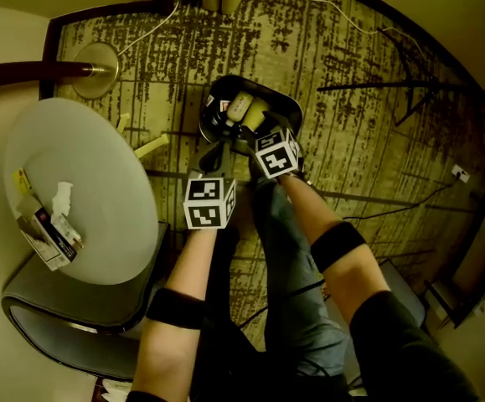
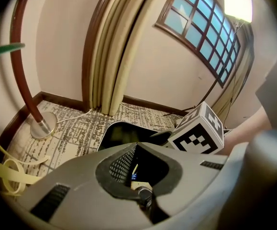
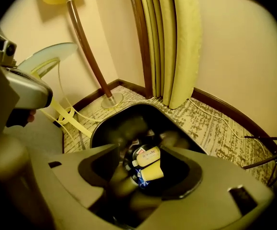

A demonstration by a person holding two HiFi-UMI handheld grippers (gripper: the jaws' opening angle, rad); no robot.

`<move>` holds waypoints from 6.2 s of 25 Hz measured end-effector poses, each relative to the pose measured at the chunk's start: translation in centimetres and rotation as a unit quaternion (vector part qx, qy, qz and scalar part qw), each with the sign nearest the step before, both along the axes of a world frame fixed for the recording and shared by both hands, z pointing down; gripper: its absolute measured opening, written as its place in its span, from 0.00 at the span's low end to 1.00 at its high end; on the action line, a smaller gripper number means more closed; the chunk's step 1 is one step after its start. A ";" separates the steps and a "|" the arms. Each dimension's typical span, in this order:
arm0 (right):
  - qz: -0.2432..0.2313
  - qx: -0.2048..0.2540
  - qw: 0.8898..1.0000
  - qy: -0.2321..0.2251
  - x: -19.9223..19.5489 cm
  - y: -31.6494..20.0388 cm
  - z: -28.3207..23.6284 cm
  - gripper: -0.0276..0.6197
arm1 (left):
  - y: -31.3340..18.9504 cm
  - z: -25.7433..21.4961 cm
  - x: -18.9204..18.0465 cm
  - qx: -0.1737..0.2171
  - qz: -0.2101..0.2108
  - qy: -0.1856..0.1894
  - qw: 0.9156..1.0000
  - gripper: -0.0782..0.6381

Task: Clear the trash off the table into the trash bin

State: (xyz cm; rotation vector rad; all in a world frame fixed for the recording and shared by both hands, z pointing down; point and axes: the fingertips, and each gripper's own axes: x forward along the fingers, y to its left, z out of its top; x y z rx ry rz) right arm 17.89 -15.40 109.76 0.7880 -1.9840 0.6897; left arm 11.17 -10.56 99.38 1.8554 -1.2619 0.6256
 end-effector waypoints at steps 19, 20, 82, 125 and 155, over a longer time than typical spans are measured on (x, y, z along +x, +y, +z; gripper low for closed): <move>-0.022 0.093 0.993 -0.074 -3.7 2.2 -35.8 0.05 | 3.8 -32.9 -5.0 0.094 -0.059 -0.008 0.994 0.11; -0.034 0.104 0.990 -0.086 -4.8 2.3 -37.8 0.05 | 4.5 -34.4 -6.2 0.107 -0.072 -0.015 0.992 0.11; -0.400 0.093 0.898 -0.157 -28.5 21.3 -51.9 0.05 | 28.9 -45.5 -29.0 0.132 -0.378 -0.088 0.912 0.11; -0.659 0.129 0.740 0.025 -45.1 18.2 -22.1 0.46 | 24.2 -31.5 -34.3 0.092 -0.428 -0.017 0.899 0.11; -0.543 0.095 0.827 -0.114 -40.8 19.0 -40.6 0.18 | 25.9 -37.8 -33.0 0.103 -0.418 -0.022 0.903 0.11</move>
